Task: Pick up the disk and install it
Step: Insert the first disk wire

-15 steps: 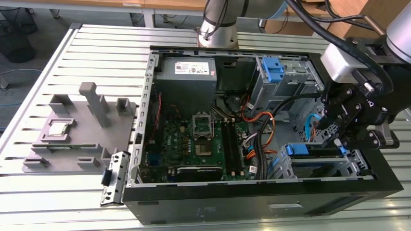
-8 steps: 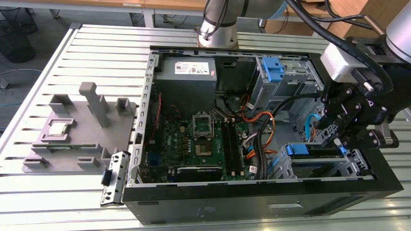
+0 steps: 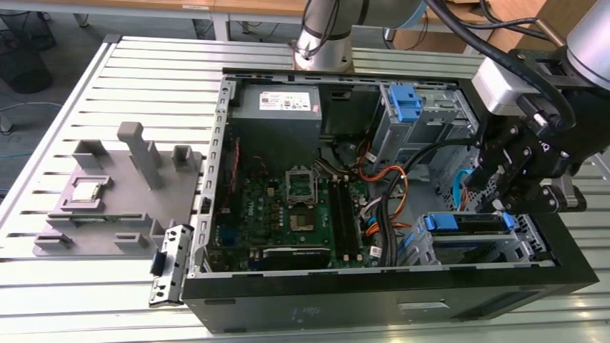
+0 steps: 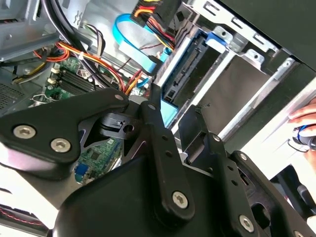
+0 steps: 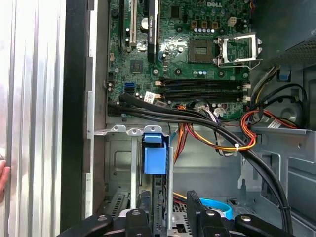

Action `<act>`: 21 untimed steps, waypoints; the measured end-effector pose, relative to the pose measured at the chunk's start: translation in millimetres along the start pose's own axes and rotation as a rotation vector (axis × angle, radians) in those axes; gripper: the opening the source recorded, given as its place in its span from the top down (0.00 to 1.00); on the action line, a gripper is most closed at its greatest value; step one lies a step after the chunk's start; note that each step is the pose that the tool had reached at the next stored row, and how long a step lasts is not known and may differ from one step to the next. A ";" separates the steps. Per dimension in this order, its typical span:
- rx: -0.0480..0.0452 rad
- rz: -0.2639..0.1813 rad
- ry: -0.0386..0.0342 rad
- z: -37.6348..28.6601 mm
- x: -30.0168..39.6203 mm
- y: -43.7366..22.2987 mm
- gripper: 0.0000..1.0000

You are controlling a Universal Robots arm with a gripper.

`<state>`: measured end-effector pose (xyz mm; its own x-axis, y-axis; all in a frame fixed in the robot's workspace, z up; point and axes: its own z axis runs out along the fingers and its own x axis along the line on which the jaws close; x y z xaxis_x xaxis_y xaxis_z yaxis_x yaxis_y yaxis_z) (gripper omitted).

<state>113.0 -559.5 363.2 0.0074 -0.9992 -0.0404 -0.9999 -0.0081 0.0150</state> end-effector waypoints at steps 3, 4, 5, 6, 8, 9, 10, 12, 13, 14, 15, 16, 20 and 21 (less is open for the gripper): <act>0.0000 0.000 0.0000 0.2 -3.7 0.0 0.58; 0.0000 0.000 0.0000 0.2 -4.2 -0.1 0.58; 0.0000 0.000 0.0000 0.3 -5.0 -0.1 0.58; 0.0000 0.000 0.0001 0.3 -6.1 -0.1 0.58; 0.0000 0.000 -0.0002 0.5 -9.1 -0.2 0.58; 0.0000 0.000 -0.0005 0.5 -10.2 -0.3 0.58; 0.0000 0.000 -0.0008 0.6 -11.3 -0.2 0.58; 0.0001 0.000 -0.0014 0.6 -13.1 -0.2 0.58; 0.0000 0.000 -0.0016 0.6 -13.8 -0.2 0.58; 0.0000 0.000 -0.0017 0.7 -14.1 -0.2 0.58; 0.0000 0.000 -0.0018 0.7 -14.1 -0.2 0.58; 0.0000 0.000 -0.0019 0.7 -14.1 -0.2 0.58; 0.0001 0.000 -0.0018 0.7 -15.3 -0.2 0.58; 0.0000 0.000 -0.0018 0.6 -15.3 -0.2 0.58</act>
<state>113.1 -544.2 363.3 0.0074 -0.9991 -0.0421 -0.9999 -0.0081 0.0150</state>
